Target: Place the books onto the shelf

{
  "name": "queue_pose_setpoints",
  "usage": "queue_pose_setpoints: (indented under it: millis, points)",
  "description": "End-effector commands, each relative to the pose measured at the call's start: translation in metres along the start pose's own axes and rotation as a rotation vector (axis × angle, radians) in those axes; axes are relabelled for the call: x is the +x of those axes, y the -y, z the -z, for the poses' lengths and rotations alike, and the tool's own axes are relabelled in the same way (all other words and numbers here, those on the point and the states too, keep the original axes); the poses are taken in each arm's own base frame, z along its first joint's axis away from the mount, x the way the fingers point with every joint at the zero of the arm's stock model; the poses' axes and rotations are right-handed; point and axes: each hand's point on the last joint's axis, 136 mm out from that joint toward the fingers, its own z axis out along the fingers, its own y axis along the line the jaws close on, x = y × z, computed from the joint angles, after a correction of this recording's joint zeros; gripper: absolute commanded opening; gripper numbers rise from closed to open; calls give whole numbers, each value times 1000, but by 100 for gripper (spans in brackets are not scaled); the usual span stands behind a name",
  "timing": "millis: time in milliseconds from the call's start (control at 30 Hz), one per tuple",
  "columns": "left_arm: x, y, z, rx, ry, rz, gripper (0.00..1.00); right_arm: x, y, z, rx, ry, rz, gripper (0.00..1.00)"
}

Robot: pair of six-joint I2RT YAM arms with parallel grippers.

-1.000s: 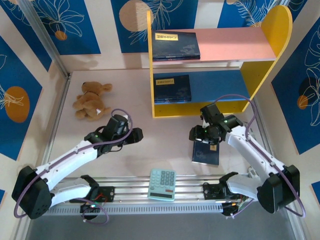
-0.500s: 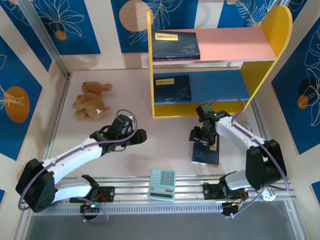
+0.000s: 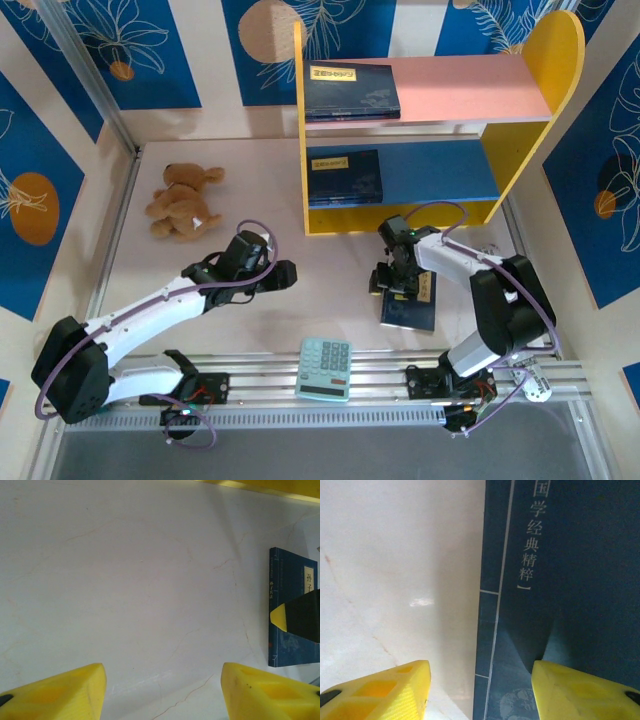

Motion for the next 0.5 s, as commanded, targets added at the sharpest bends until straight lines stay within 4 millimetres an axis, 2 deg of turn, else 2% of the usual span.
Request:
queue_pose_setpoints:
  millis: [0,133,267,367,467]
  points:
    - [-3,13,1,25,-2,-13,63,5,-35,-14,-94,-41,37,56]
    - [-2,13,-3,23,-9,-11,63,6,-75,-23,-147,-67,97,56]
    - [2,11,-9,14,-22,-9,63,12,-129,-34,-217,-103,179,55]
    - [6,4,-14,-6,-33,-4,63,13,-173,-34,-303,-114,228,54]
    - [12,-5,-20,-33,-42,8,63,13,-208,-30,-352,-118,282,54]
